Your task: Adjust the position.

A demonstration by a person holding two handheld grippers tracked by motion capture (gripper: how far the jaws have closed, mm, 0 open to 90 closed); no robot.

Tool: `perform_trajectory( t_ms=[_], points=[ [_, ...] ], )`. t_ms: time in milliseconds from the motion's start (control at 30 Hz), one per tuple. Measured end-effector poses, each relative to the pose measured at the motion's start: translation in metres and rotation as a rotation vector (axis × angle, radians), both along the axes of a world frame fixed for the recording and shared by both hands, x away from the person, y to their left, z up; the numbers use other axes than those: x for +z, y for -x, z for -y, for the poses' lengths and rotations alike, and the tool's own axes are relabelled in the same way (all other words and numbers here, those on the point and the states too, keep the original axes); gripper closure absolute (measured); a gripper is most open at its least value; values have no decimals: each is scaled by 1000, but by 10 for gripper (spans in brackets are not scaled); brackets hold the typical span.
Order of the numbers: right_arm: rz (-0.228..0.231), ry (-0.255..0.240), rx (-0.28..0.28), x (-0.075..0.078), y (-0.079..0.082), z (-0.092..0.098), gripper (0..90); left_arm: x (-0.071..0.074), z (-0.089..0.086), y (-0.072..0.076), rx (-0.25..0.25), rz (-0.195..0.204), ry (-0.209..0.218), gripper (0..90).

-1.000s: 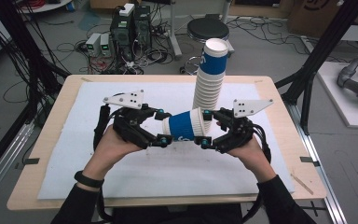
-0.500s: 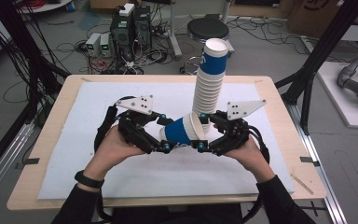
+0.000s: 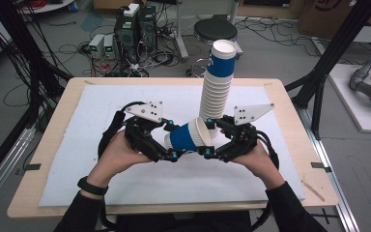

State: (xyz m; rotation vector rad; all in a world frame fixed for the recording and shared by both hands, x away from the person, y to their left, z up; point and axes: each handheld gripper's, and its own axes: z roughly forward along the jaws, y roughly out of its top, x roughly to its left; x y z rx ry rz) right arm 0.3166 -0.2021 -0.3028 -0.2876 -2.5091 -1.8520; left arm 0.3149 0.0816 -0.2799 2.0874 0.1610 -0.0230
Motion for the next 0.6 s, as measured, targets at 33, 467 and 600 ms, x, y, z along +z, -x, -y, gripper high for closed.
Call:
perform_trajectory(
  t_ms=[33, 467, 600],
  points=[
    [-4, -2, 3, 0, 0, 0, 194, 0, 1, 0, 2, 0, -6, 219],
    [6, -15, 0, 4, 2, 0, 190, -2, 0, -2, -16, 1, 18, 279],
    [10, -37, -10, 5, 3, 1, 175, 1, -3, -2, -19, -1, 64, 278]
  ],
)
